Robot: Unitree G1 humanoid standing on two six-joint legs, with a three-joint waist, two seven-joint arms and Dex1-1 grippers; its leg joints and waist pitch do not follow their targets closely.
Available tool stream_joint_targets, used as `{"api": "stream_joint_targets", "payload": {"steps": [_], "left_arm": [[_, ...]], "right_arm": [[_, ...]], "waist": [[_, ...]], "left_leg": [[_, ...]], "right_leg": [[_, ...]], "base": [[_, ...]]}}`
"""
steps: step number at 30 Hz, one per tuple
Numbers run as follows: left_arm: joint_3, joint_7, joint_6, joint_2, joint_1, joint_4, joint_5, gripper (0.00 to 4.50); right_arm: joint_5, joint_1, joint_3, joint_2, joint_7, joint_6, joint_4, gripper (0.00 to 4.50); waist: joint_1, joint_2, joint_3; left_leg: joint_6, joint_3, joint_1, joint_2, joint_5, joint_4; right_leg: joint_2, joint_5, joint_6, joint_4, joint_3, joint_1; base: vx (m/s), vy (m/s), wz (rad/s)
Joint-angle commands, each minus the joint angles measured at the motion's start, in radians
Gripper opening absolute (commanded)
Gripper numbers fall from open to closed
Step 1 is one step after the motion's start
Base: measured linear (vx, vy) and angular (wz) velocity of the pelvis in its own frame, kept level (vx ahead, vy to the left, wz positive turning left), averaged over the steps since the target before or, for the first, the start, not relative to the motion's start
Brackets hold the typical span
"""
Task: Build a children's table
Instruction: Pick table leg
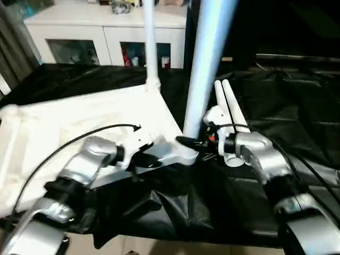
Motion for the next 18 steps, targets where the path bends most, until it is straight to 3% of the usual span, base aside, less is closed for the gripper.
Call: {"api": "stream_joint_targets", "payload": {"steps": [1,5,7,13,15,18], "left_arm": [[-0.003,-0.059,-0.009,0.014,-0.016,-0.101,-0.019,0.00],[-0.013,-0.089,-0.006,0.037,-0.012,-0.138,-0.016,0.00],[-0.017,-0.113,-0.003,0.054,-0.005,-0.165,-0.021,0.00],[-0.015,-0.140,0.020,0.087,0.014,-0.225,-0.032,0.00],[-0.006,-0.124,0.042,0.086,0.020,-0.242,-0.040,0.00],[0.017,-0.053,0.069,0.063,0.011,-0.228,-0.027,0.00]], "right_arm": [[-0.070,0.046,0.099,0.005,0.064,0.036,0.120,1.90],[-0.072,0.032,0.111,-0.001,0.123,0.031,0.136,1.90],[-0.064,0.025,0.110,-0.004,0.168,0.022,0.141,1.90],[-0.067,0.031,0.113,-0.009,0.219,-0.017,0.143,1.90],[-0.071,0.034,0.111,-0.006,0.210,-0.028,0.148,1.90],[-0.093,0.036,0.101,0.009,0.120,-0.050,0.158,1.90]], "waist": [[-0.001,0.001,-0.032],[-0.002,-0.002,-0.024],[-0.001,-0.010,-0.017],[-0.001,-0.015,-0.014],[0.000,-0.016,-0.011],[-0.002,-0.020,-0.006]], "left_leg": [[0.005,-0.018,0.019,0.043,-0.360,-0.087],[0.002,-0.017,0.023,0.043,-0.378,-0.090],[0.005,-0.016,0.024,0.044,-0.363,-0.093],[0.031,-0.010,0.022,0.046,-0.276,-0.093],[0.033,-0.009,0.023,0.045,-0.273,-0.095],[0.016,-0.010,0.026,0.047,-0.310,-0.100]], "right_leg": [[-0.076,-0.257,-0.201,-0.090,0.059,0.022],[-0.077,-0.273,-0.204,-0.095,0.062,0.021],[-0.078,-0.273,-0.203,-0.098,0.063,0.020],[-0.074,-0.118,-0.244,-0.085,0.061,0.026],[-0.075,-0.124,-0.248,-0.086,0.061,0.027],[-0.080,-0.204,-0.236,-0.094,0.063,0.025]], "base": [[0.000,0.000,0.00],[0.000,0.000,0.00],[0.000,0.000,0.00],[0.000,0.000,0.00],[0.000,0.000,0.00],[0.000,0.000,0.00]]}}
